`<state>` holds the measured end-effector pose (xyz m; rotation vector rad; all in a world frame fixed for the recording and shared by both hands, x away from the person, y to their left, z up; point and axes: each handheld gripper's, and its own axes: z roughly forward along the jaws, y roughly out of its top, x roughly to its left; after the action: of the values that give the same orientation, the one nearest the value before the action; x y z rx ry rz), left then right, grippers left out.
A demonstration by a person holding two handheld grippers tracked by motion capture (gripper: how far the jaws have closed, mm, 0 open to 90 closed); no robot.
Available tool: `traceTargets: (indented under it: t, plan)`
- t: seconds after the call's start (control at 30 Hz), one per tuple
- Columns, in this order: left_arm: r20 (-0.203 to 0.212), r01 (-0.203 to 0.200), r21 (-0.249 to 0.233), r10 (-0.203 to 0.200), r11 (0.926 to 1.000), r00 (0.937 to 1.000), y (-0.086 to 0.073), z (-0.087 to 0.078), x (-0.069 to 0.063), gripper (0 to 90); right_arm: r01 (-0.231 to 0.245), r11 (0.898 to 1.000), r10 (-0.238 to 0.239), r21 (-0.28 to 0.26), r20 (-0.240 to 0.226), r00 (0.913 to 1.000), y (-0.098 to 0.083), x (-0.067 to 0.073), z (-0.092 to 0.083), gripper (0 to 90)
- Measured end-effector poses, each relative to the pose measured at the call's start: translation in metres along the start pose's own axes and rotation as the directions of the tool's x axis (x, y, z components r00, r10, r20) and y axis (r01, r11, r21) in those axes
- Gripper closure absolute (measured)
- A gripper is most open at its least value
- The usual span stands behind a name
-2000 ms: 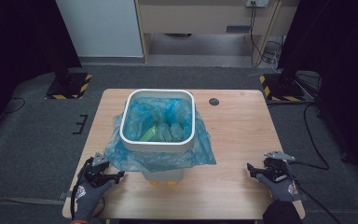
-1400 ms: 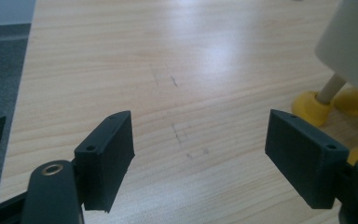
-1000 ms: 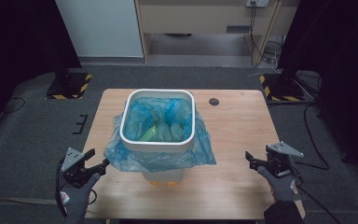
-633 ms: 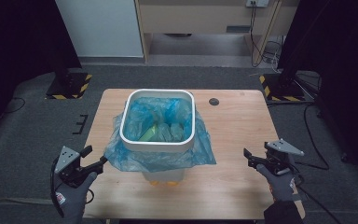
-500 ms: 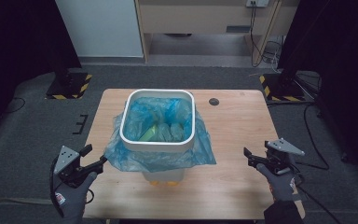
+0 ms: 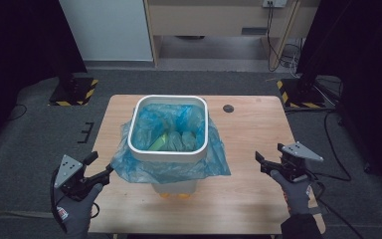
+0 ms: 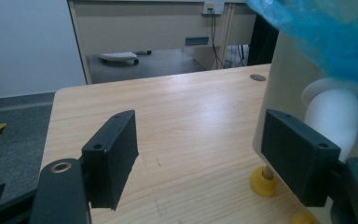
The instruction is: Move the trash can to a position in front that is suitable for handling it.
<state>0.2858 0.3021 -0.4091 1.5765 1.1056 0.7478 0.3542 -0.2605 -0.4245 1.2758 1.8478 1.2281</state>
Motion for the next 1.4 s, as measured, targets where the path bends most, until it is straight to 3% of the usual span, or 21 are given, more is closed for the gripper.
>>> traceTargets:
  t: [0.37, 0.57, 0.9, 1.1, 1.4]
  plan:
    - [0.017, -0.011, -0.042, 0.012, 0.9991, 0.9998, 0.012, -0.010, -0.009, 27.7, 0.018, 0.999, -0.019, -0.050, -0.033, 0.9993, 0.019, 0.012, -0.004, 12.7]
    - [0.026, -0.025, -0.036, 0.026, 0.9990, 0.9993, 0.014, -0.011, -0.014, 28.6, 0.031, 0.998, -0.035, -0.053, -0.080, 0.9961, 0.026, 0.029, 0.000, 12.9]
    - [0.066, -0.033, -0.021, 0.035, 0.9992, 0.9972, 0.012, -0.011, -0.022, 30.3, 0.058, 0.997, -0.067, -0.058, -0.157, 0.9854, 0.032, 0.051, -0.008, 13.3]
    - [0.082, -0.055, -0.018, 0.057, 0.9983, 0.9950, 0.013, -0.010, -0.028, 30.7, 0.026, 0.997, -0.039, -0.067, -0.198, 0.9794, 0.032, 0.053, -0.015, 13.8]
    - [0.100, -0.075, 0.011, 0.073, 0.9971, 0.9923, 0.009, -0.004, -0.034, 31.1, 0.041, 0.998, -0.051, -0.046, -0.243, 0.9687, 0.028, 0.058, -0.018, 13.9]
